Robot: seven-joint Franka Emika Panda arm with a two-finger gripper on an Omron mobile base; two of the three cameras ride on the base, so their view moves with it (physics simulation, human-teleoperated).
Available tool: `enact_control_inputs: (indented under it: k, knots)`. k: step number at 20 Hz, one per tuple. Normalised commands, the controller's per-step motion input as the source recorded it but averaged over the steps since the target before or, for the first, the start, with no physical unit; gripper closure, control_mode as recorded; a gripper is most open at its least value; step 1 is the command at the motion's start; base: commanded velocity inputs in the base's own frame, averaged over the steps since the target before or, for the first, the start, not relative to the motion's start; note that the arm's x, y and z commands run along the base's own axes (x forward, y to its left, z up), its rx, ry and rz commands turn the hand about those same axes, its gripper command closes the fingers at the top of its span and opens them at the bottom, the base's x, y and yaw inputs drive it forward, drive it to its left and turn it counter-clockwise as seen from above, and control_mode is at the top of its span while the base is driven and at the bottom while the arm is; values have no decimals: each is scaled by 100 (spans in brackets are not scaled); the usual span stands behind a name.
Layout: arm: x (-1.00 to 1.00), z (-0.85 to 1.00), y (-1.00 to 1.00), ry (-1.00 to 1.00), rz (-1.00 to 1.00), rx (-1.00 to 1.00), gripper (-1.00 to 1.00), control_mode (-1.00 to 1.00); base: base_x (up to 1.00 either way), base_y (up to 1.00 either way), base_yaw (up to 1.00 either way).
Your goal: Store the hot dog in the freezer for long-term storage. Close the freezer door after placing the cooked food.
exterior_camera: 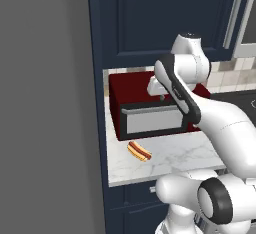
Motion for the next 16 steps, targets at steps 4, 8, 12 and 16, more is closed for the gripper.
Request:
enact_control_inputs:
  k: [4,8,12,16]
  knots:
    - [-10,-6,2,8,0,1,-100,-100,0,0,0]
    - [-34,-31,0,0,11,0,-100,-100,0,0,0]
    - [-34,-54,20,0,14,-6,-100,-100,0,0,0]
    - [-16,-65,43,4,14,-13,-100,-100,0,0,0]
